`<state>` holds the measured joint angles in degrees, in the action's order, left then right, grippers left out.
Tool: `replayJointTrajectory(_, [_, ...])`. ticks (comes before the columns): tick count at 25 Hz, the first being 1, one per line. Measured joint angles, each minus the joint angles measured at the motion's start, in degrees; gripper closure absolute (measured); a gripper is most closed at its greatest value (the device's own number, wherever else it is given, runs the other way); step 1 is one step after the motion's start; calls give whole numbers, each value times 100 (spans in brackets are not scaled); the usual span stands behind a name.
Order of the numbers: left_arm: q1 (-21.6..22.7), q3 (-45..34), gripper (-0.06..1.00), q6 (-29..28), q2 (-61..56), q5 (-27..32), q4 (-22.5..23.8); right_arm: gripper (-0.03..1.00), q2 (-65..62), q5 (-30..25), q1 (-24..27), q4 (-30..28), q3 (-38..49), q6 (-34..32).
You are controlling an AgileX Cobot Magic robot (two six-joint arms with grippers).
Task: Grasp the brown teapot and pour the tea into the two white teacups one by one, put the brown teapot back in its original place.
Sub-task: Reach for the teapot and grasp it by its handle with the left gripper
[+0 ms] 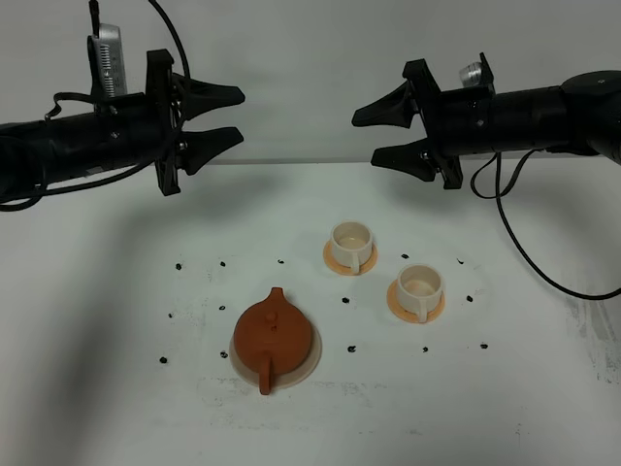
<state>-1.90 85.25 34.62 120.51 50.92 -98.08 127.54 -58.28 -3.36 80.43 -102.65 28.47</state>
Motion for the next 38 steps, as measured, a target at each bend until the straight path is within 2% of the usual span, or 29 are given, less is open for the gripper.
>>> replayJointTrajectory(4, [0, 65, 45, 1032, -90, 103, 93, 39, -81, -207, 0, 76, -274, 909])
replayJointTrajectory(7, [0, 135, 45, 1871, -337, 83, 377, 39, -232, -292, -5, -262, -695, 1215])
replayJointTrajectory(10, [0, 153, 45, 2603, -709, -130, 844, 39, -373, -287, -5, -965, -1135, 1276])
replayJointTrajectory(12, [-6, 160, 45, 2966, -949, -334, 1380, 39, -453, -287, -5, -1593, -1354, 1127])
replayJointTrajectory(14, [-11, 160, 45, 3094, -1190, -518, 2142, 39, -516, -281, -5, -2442, -1543, 795])
replayJointTrajectory(17, [-38, 160, 45, 3050, -1495, -743, 3216, 40, -618, -265, -5, -3725, -1686, 334])
replayJointTrajectory(20, [-56, 160, 45, 2683, -1727, -1046, 3842, 41, -819, -316, -5, -4790, -1693, 7])
replayJointTrajectory(22, [-56, 160, 45, 2505, -1854, -1120, 4237, 41, -1011, -380, 1, -5249, -1693, -141])
replayJointTrajectory(27, [-67, 160, 45, 2080, -2150, -1082, 4854, 42, -1523, -536, 1, -5647, -1700, -283])
replayJointTrajectory(35, [-74, 153, 46, 1240, -2632, -572, 5744, 43, -2327, -806, 1, -5679, -1684, -409])
replayJointTrajectory(38, [-74, -62, 46, 1001, -2815, -567, 6177, 44, -2696, -712, 1, -5613, -1333, -389])
